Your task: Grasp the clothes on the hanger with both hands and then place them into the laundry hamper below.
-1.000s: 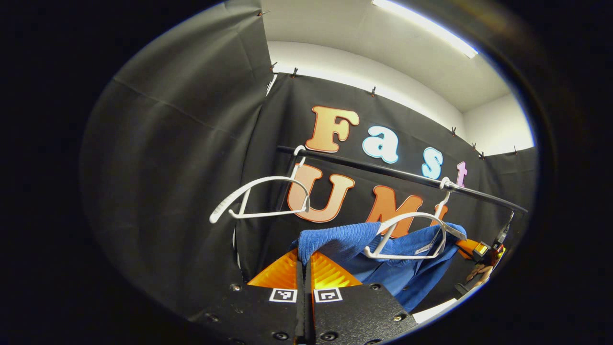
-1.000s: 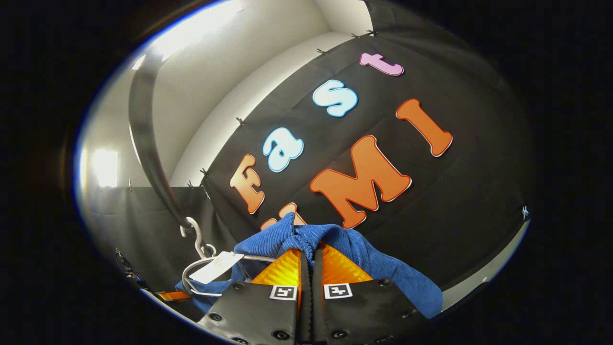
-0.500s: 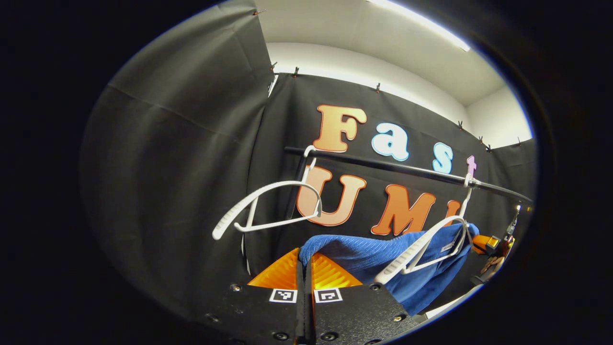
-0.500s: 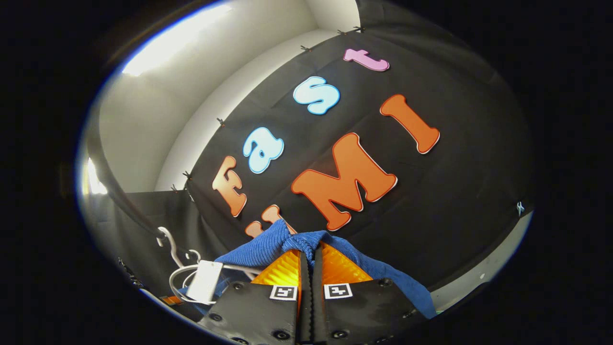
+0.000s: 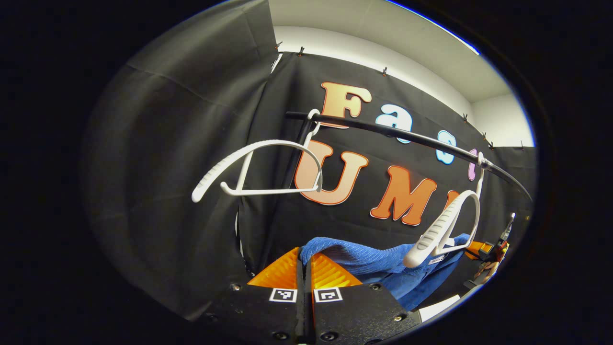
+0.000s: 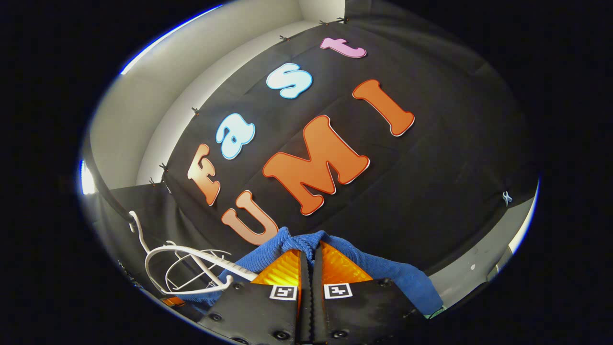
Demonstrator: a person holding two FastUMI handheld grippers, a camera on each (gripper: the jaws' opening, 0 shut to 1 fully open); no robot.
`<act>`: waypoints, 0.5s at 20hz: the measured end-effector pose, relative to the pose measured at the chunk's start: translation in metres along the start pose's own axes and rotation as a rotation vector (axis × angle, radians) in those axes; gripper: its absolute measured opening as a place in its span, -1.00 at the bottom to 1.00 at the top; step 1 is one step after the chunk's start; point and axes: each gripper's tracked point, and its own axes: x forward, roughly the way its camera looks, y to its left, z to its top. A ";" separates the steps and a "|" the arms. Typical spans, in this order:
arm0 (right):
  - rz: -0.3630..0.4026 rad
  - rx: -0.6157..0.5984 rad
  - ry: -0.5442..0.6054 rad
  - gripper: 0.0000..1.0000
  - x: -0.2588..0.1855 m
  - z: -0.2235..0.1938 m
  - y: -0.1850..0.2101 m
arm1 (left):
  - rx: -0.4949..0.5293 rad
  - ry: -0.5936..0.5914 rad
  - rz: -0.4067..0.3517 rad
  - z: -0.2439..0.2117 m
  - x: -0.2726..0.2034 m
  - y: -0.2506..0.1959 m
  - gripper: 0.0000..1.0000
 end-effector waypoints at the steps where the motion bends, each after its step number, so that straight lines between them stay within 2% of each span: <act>1: -0.007 -0.003 0.005 -0.86 -0.002 -0.004 -0.003 | 0.001 0.005 0.001 -0.003 -0.001 0.001 -1.00; 10: -0.081 -0.049 0.076 -0.86 -0.030 -0.044 -0.026 | 0.035 0.071 0.005 -0.041 -0.013 0.000 -1.00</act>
